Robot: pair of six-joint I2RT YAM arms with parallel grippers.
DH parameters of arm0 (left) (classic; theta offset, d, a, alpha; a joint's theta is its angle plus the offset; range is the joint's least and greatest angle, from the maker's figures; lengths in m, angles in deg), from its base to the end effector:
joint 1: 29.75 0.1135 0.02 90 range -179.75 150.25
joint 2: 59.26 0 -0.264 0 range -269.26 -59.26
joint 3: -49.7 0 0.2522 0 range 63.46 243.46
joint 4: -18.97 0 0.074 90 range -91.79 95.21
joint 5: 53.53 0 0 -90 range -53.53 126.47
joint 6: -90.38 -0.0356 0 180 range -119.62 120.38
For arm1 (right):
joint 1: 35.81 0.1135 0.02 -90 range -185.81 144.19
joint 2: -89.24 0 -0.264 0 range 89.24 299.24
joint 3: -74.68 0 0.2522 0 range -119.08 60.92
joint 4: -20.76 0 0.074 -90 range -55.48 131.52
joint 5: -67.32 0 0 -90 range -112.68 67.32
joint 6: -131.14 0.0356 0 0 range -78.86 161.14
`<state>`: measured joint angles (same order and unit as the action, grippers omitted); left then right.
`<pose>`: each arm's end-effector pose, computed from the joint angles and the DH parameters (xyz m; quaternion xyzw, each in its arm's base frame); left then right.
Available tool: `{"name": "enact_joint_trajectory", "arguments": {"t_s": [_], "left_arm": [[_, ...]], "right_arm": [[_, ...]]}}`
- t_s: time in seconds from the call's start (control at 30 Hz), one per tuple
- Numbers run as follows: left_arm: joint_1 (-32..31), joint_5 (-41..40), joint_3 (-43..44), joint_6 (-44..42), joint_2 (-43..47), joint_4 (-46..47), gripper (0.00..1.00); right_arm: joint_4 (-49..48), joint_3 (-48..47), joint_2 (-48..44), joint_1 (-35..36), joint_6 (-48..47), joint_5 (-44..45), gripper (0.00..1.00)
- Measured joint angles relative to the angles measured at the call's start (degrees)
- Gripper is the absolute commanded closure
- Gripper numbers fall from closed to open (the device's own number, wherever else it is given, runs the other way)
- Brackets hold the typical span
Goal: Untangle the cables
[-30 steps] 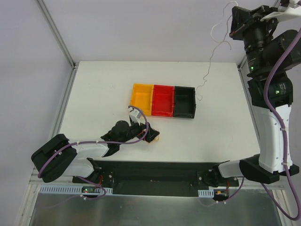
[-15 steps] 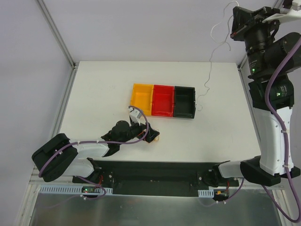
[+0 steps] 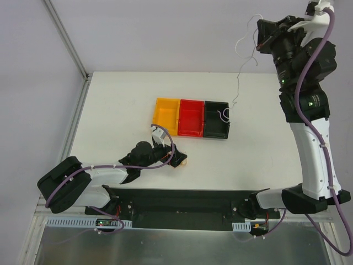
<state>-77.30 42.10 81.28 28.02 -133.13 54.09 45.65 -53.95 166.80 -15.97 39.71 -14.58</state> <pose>0.1606 -0.1808 0.1837 0.1615 0.7321 -0.4323 0.5010 0.2083 0.0698 0.6157 -0.0384 0.5293 0.0986 0.8418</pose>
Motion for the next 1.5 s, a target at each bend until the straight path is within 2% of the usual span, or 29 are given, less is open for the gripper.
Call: {"name": "enact_joint_trajectory", "arguments": {"t_s": [0.27, 0.6, 0.8, 1.0, 1.17, 1.5], "left_arm": [[0.00, 0.00, 0.00, -0.02, 0.00, 0.00, 0.02], [0.00, 0.00, 0.00, -0.02, 0.02, 0.00, 0.02], [0.00, 0.00, 0.00, -0.02, 0.09, 0.13, 0.02], [0.00, -0.02, 0.00, -0.02, 0.22, 0.13, 0.02], [0.00, -0.02, 0.00, -0.02, 0.48, 0.15, 0.02], [0.00, -0.02, 0.00, -0.02, 0.52, 0.17, 0.02]], "right_arm": [[-2.43, 10.51, -0.50, 0.00, 1.14, 0.15, 0.99], [-6.45, 43.85, -10.62, -0.07, 7.37, 1.68, 0.99], [-6.71, 57.05, -12.00, -0.11, 11.80, 0.42, 0.99], [-3.72, 56.13, -3.72, -0.15, 11.89, -3.15, 0.99], [1.46, 46.27, 7.72, -0.50, 8.17, -4.46, 0.99], [2.78, 37.09, 15.32, -4.02, 3.56, -4.28, 0.99]]}}
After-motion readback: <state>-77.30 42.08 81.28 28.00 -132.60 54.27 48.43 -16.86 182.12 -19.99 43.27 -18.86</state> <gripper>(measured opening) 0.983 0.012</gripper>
